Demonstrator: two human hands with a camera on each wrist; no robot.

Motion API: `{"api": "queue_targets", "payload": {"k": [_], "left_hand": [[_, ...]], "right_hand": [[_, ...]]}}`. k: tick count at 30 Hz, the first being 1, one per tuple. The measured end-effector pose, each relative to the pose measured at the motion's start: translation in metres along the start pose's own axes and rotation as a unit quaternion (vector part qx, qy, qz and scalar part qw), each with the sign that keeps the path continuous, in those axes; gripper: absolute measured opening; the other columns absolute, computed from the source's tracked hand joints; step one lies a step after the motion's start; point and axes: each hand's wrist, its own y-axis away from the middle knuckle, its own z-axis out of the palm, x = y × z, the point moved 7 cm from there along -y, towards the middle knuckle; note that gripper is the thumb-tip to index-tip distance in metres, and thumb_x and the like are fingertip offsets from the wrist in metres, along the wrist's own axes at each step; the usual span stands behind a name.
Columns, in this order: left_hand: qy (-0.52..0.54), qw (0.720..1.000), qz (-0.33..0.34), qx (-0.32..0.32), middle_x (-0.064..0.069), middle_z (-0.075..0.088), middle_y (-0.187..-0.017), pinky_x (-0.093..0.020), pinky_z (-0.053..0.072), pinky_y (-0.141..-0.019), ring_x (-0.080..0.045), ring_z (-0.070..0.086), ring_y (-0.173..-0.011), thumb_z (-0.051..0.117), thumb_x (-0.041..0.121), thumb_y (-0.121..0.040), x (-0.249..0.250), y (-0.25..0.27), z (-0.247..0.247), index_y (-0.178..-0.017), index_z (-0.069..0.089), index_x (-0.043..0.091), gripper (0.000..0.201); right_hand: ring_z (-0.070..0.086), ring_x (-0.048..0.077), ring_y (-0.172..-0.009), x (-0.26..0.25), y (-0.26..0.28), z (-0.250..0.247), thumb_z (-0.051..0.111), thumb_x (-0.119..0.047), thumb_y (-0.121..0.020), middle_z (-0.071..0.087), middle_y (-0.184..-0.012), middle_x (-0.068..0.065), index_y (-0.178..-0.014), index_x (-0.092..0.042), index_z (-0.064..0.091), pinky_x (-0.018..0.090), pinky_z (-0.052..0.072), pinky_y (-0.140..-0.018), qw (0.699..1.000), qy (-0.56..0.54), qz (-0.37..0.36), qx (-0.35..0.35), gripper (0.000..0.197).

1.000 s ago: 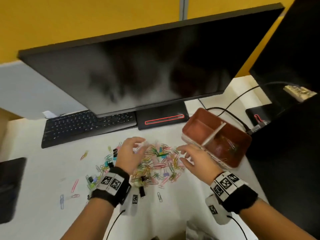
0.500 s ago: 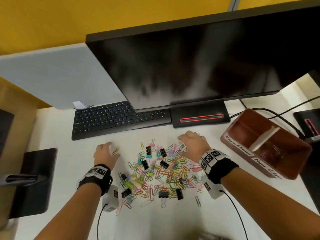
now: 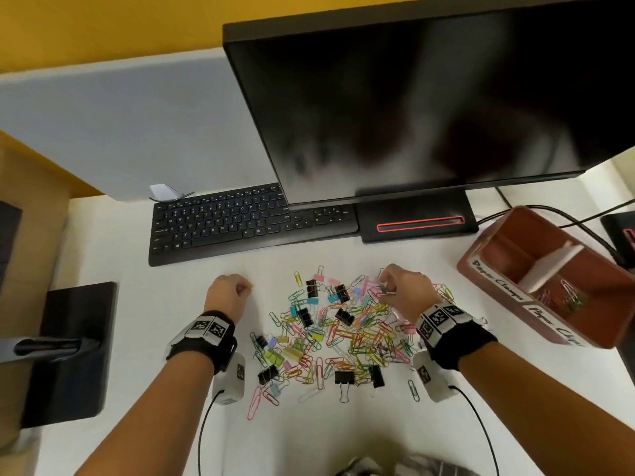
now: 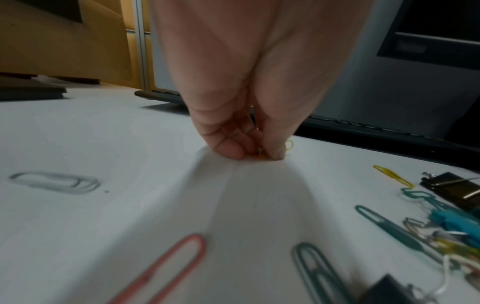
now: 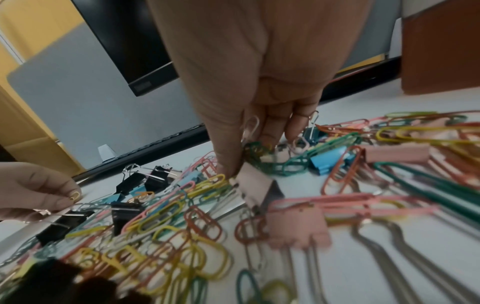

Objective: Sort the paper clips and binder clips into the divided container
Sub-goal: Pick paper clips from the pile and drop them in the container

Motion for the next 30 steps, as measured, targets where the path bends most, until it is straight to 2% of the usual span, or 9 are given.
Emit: {"api": "queue_targets", "payload": {"k": [5, 9, 12, 15, 17, 20, 22, 25, 30], "left_hand": [[-0.02, 0.998, 0.052, 0.007, -0.014, 0.059, -0.099, -0.022, 0.034, -0.078, -0.017, 0.047, -0.08, 0.056, 0.004, -0.086, 0.003, 0.007, -0.002, -0.09, 0.066, 0.006, 0.01], [0.028, 0.999, 0.03, 0.02, -0.008, 0.065, -0.098, -0.022, 0.038, -0.079, -0.018, 0.053, -0.084, 0.057, 0.006, -0.087, -0.004, 0.015, -0.005, -0.101, 0.061, 0.006, 0.014], [0.017, 0.999, 0.042, -0.011, -0.01, 0.066, -0.099, -0.021, 0.037, -0.081, -0.021, 0.056, -0.09, 0.056, 0.005, -0.088, 0.003, 0.019, -0.002, -0.099, 0.064, 0.004, 0.014], [0.054, 0.99, 0.106, -0.075, -0.003, 0.066, -0.087, -0.012, 0.042, -0.077, -0.011, 0.057, -0.076, 0.061, 0.006, -0.085, 0.021, 0.03, 0.004, -0.083, 0.064, 0.017, 0.011], [0.032, 0.98, 0.151, -0.122, 0.003, 0.065, -0.083, -0.003, 0.04, -0.069, -0.003, 0.056, -0.074, 0.065, 0.011, -0.084, 0.03, 0.041, 0.012, -0.085, 0.061, 0.024, 0.013], [-0.032, 0.967, 0.198, -0.155, 0.005, 0.064, -0.086, -0.006, 0.037, -0.07, -0.004, 0.054, -0.074, 0.064, 0.015, -0.085, 0.033, 0.05, 0.023, -0.107, 0.062, 0.023, 0.024], [-0.074, 0.962, 0.215, -0.152, 0.004, 0.064, -0.09, -0.011, 0.043, -0.074, -0.007, 0.053, -0.076, 0.063, 0.013, -0.086, 0.033, 0.049, 0.029, -0.111, 0.063, 0.02, 0.026], [-0.093, 0.962, 0.224, -0.127, 0.004, 0.06, -0.088, -0.028, 0.049, -0.084, -0.01, 0.051, -0.08, 0.063, 0.012, -0.085, 0.034, 0.045, 0.033, -0.102, 0.066, 0.016, 0.018], [-0.1, 0.962, 0.242, -0.082, -0.001, 0.058, -0.091, -0.034, 0.045, -0.087, -0.019, 0.052, -0.089, 0.067, 0.015, -0.082, 0.037, 0.038, 0.03, -0.085, 0.069, 0.016, 0.004]], "right_hand": [[0.057, 0.018, -0.086, -0.001, 0.008, 0.001, 0.066, -0.022, -0.083, 0.056, -0.087, -0.006, -0.115, -0.02, 0.05, 0.026, 0.043, -0.073, 0.999, -0.043, -0.003, -0.007, 0.036], [0.055, 0.018, -0.087, 0.001, 0.015, -0.006, 0.065, -0.02, -0.085, 0.059, -0.092, -0.001, -0.117, -0.015, 0.056, 0.027, 0.044, -0.077, 0.998, -0.055, -0.028, 0.01, 0.034], [0.056, 0.02, -0.09, 0.004, 0.019, -0.009, 0.065, -0.021, -0.085, 0.056, -0.094, 0.0, -0.109, -0.012, 0.063, 0.024, 0.04, -0.078, 0.997, -0.04, -0.055, 0.029, 0.026], [0.057, 0.019, -0.086, 0.006, 0.022, -0.016, 0.068, -0.021, -0.083, 0.057, -0.094, 0.002, -0.1, -0.01, 0.067, 0.022, 0.038, -0.077, 0.993, -0.056, -0.083, 0.063, 0.02], [0.054, 0.014, -0.082, 0.005, 0.023, -0.019, 0.068, -0.023, -0.083, 0.06, -0.097, 0.001, -0.097, -0.012, 0.067, 0.021, 0.038, -0.075, 0.992, -0.059, -0.086, 0.069, 0.018], [0.051, 0.013, -0.08, -0.001, 0.023, -0.016, 0.066, -0.03, -0.083, 0.061, -0.094, 0.0, -0.094, -0.015, 0.065, 0.022, 0.039, -0.074, 0.993, -0.05, -0.09, 0.056, 0.018], [0.051, 0.012, -0.082, -0.007, 0.023, -0.011, 0.065, -0.032, -0.084, 0.062, -0.099, 0.002, -0.096, -0.016, 0.064, 0.024, 0.041, -0.076, 0.993, -0.03, -0.102, 0.042, 0.02], [0.054, 0.016, -0.096, -0.018, 0.026, -0.001, 0.064, -0.032, -0.084, 0.059, -0.11, 0.001, -0.098, -0.016, 0.064, 0.029, 0.045, -0.087, 0.993, 0.016, -0.119, 0.006, 0.021], [0.049, 0.019, -0.109, -0.028, 0.025, 0.017, 0.067, -0.025, -0.082, 0.052, -0.117, 0.0, -0.098, -0.015, 0.066, 0.031, 0.044, -0.094, 0.991, 0.057, -0.121, -0.012, 0.019]]}}
